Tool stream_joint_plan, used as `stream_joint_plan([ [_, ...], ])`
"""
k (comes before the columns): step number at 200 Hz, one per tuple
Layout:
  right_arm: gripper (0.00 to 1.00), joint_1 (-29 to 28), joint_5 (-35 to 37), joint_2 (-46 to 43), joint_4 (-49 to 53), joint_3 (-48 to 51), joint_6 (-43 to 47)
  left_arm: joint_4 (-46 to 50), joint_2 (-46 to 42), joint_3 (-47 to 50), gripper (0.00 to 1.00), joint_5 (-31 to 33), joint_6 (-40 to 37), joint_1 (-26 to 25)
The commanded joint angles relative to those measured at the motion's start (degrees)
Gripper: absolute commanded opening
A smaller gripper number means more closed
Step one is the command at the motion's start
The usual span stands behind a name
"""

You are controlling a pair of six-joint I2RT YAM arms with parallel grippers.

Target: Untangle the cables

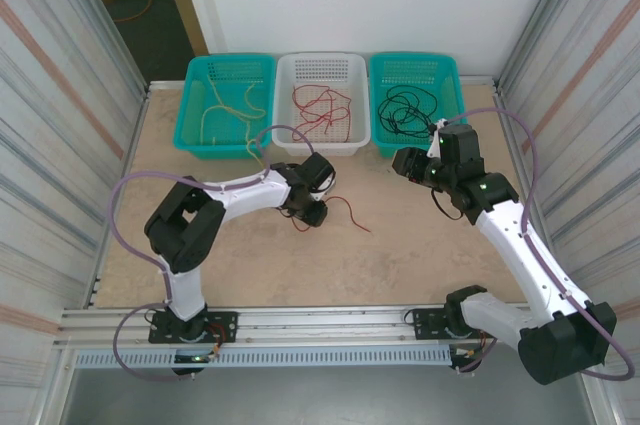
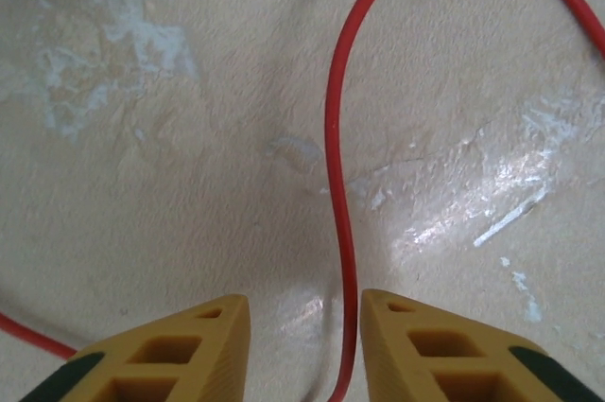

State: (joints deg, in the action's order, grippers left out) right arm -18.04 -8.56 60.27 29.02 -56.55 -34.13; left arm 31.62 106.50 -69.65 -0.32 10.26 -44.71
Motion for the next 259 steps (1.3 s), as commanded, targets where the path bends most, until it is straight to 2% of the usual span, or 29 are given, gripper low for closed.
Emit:
stream_joint_plan([
  [1, 0.46, -0.2, 0.7, -0.5, -0.9, -1.1, -1.2, -0.9, 0.5, -1.3, 0.31, -1.0, -0.5, -0.2],
  [21, 0.46, -0.2, 0.8, -0.9, -0.9, -1.3, -1.3, -1.6, 0.3, -1.2, 0.23, -1.5, -0.3, -0.2],
  [57, 0.46, -0.2, 1.3, -2.3, -0.6, -1.7, -1.1, -1.6, 0.0, -2.1, 0.0, -2.5, 0.0, -0.1],
  [93, 0.46, -0.3, 0.2, -3.3, -1.4, -2.2, -0.9, -1.1, -5.5, -3.8, 0.0, -5.5, 1.8, 0.3],
  [141, 0.46, -4.1, -0.4, -5.8, -4.5, -2.4, 0.2, -5.4, -16.7, -6.0, 0.0, -18.3, 9.6, 6.5],
  [185, 0.48, -9.7, -2.1, -7.5, -8.5, -1.9, 1.9, -6.0, -21.6, -12.6, 0.0, -25.6, 13.6, 9.0],
  [259, 0.49, -11.8, 0.3, -8.2, -7.8, -1.7, 2.2, -2.3, -21.3, -31.6, 0.0, -25.2, 11.8, 10.1],
])
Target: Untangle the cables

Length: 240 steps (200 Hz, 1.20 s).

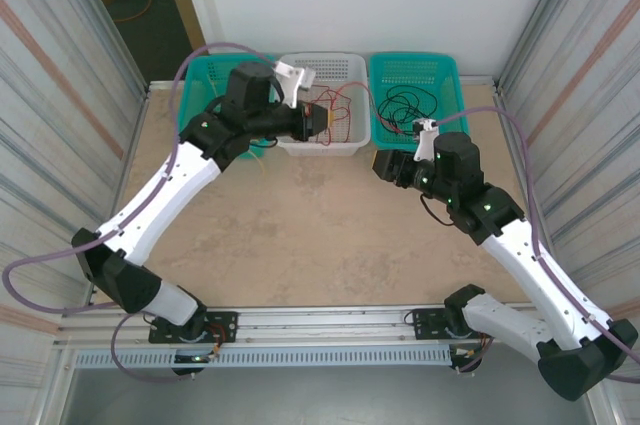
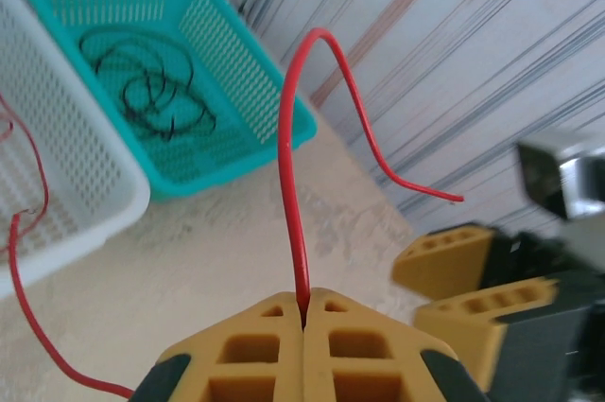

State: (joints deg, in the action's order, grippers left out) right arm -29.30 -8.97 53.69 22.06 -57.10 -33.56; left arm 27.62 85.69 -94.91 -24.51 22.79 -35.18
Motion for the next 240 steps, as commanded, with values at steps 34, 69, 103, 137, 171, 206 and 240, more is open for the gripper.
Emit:
stream_joint_plan([
  [34, 0.49, -0.7, 1.1, -2.8, -0.3, 0.2, 1.3, 3.0, 1.3, -12.9, 0.0, 0.7, -3.2, 0.8],
  [69, 0.49, -1.0, 0.9, -3.0, -1.7, 2.5, -0.2, 3.2, 4.7, -17.8, 0.0, 3.1, -5.9, 1.7],
  [103, 0.49, -1.9, 1.5, -2.3, -1.5, 2.3, -0.3, 0.1, 8.0, -19.1, 0.0, 6.6, -8.7, 3.6],
  [137, 0.49, -2.1, 2.7, -2.6, -0.7, 2.2, -0.1, -2.3, 13.7, -22.0, 0.0, 6.8, -8.6, 6.6],
  [171, 0.49, -2.2, 3.6, -3.0, 0.7, 2.2, -0.2, -2.9, 19.3, -26.4, 0.0, 8.4, -9.5, 7.6],
  [206, 0.5, -2.2, 4.7, -2.9, 2.2, 2.1, -0.1, -3.3, 24.5, -29.3, 0.0, 11.0, -8.8, 8.6],
  [240, 0.5, -2.3, 5.5, -2.9, 3.0, 1.8, 0.1, -4.2, 28.9, -29.9, 0.0, 12.7, -6.2, 9.8],
])
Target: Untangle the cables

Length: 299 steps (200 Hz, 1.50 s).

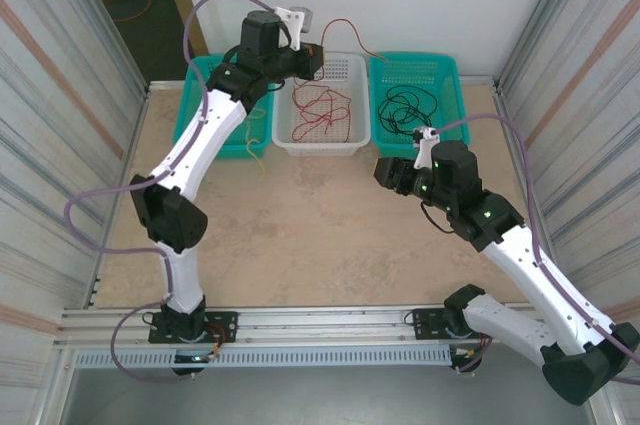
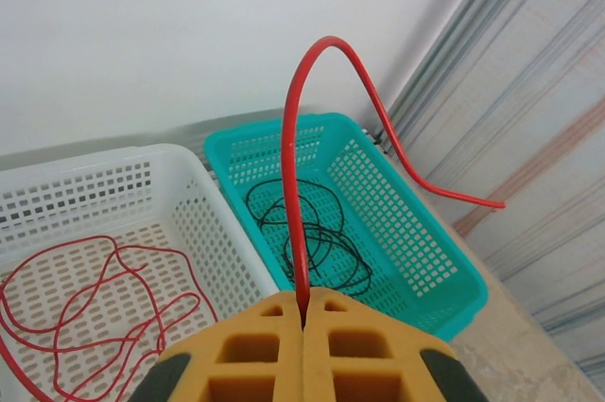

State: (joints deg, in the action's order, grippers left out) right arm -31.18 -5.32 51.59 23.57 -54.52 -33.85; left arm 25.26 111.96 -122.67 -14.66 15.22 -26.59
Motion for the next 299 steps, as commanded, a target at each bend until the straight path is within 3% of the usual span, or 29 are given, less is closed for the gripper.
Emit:
stream_joint_plan([
  [1, 0.5, -0.3, 1.9, -0.8, 1.5, -0.8, 0.4, -1.8, 2.7, -2.2, 0.0, 2.9, 1.4, 1.2],
  [57, 0.5, -0.3, 3.3, -0.7, 3.7, -1.7, 0.9, -2.5, 7.7, -3.4, 0.0, 3.5, 8.0, 2.7],
  [73, 0.5, -0.3, 3.5, -0.5, 3.8, -1.8, 1.0, -2.1, 10.4, -3.4, 0.19, 3.2, 10.1, 3.0],
  [108, 0.5, -0.2, 4.0, -0.5, 4.4, -2.4, 1.6, -3.4, 10.3, -0.6, 0.32, 4.0, 14.2, 3.6],
  [129, 0.51, -0.1, 4.6, -0.4, 5.1, -3.3, 2.3, -6.1, 8.5, 2.6, 0.4, 3.7, 14.3, 3.6],
  [200, 0.53, 3.0, 6.6, -1.5, 7.6, -5.1, 3.4, -10.3, -11.1, 21.8, 0.44, 6.5, 6.0, 3.7],
  [234, 0.63, 3.1, 15.5, -5.6, 6.8, -3.7, 3.7, -17.5, -26.9, 41.0, 0.58, 12.7, -3.1, 3.7],
  [242, 0.78, 3.1, 17.6, -7.1, 5.5, -2.4, 4.1, -19.3, -30.7, 45.7, 0.63, 16.1, -5.4, 3.7],
  [260, 0.92, 3.4, 23.6, -10.0, 2.8, 0.7, 4.3, -22.2, -37.7, 54.8, 0.72, 22.7, -11.7, 3.7],
  [275, 0.97, 3.9, 28.4, -11.4, 1.4, 3.5, 4.4, -23.5, -42.2, 61.0, 0.79, 27.6, -15.8, 3.7],
  [288, 0.99, 4.6, 34.1, -12.1, 1.8, 7.0, 1.6, -28.7, -44.5, 68.3, 0.97, 34.2, -19.1, 3.8],
  [299, 0.99, 5.3, 39.7, -12.4, -0.9, 11.6, 2.1, -35.5, -45.3, 75.6, 0.99, 41.4, -22.7, 3.8],
])
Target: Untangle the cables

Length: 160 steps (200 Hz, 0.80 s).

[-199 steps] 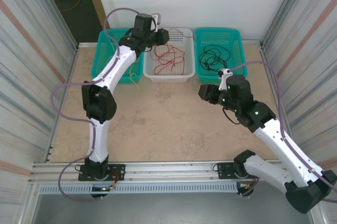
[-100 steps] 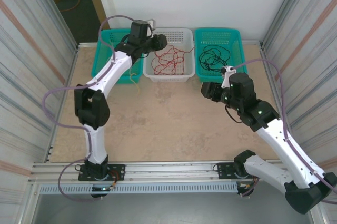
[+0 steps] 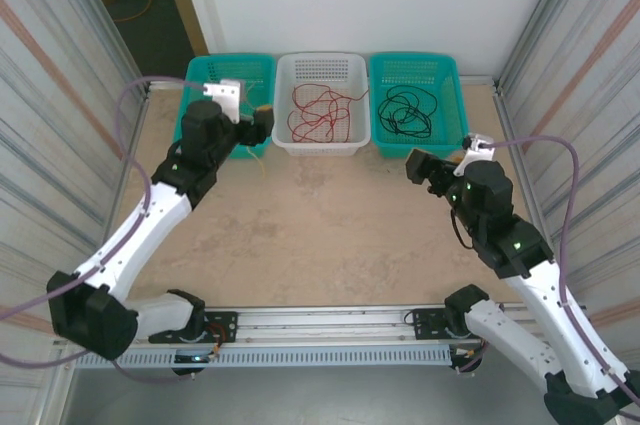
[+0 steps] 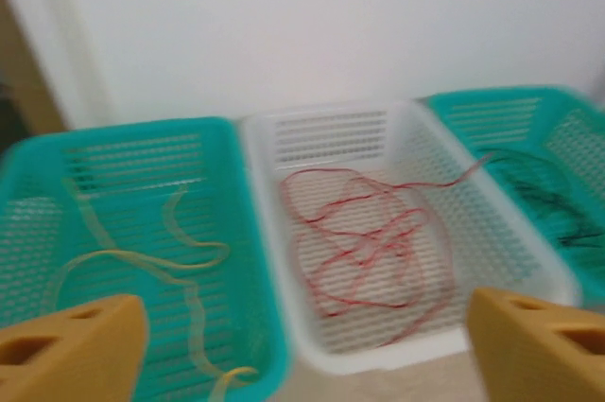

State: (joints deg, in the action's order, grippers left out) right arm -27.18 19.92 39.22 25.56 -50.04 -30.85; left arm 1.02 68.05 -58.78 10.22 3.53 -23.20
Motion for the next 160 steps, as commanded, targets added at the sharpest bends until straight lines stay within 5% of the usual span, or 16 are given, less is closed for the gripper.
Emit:
stream_joint_plan([
  [1, 0.99, 1.3, 14.9, 0.0, -3.2, 7.6, -0.6, -11.9, -1.4, 12.4, 0.99, 17.3, -11.1, 0.4],
  [21, 0.99, 5.3, 19.2, 2.4, -9.5, 14.3, 6.3, -17.6, -1.6, 21.4, 0.99, 22.7, -11.3, 3.3],
  [51, 0.99, 14.0, 26.0, 10.1, -16.7, 20.3, 4.8, -16.7, -1.5, 29.2, 0.99, 20.9, 1.4, 14.2],
  [86, 0.99, 18.6, 29.0, 23.1, -41.0, 29.0, 12.4, -29.2, 5.2, 35.1, 0.99, 19.3, -4.0, 16.1],
  [132, 0.99, 20.3, 8.5, 39.2, -70.9, 30.6, 25.4, -49.8, 13.4, 38.9, 0.99, 10.9, -2.0, 19.5],
  [144, 0.99, 22.1, 2.7, 42.6, -73.6, 30.4, 26.1, -43.3, 12.3, 36.9, 0.99, 6.3, -2.3, 19.7],
  [160, 0.99, 25.0, -6.1, 47.9, -80.2, 31.5, 26.4, -48.6, 15.2, 37.3, 0.99, 2.0, -4.9, 19.7],
])
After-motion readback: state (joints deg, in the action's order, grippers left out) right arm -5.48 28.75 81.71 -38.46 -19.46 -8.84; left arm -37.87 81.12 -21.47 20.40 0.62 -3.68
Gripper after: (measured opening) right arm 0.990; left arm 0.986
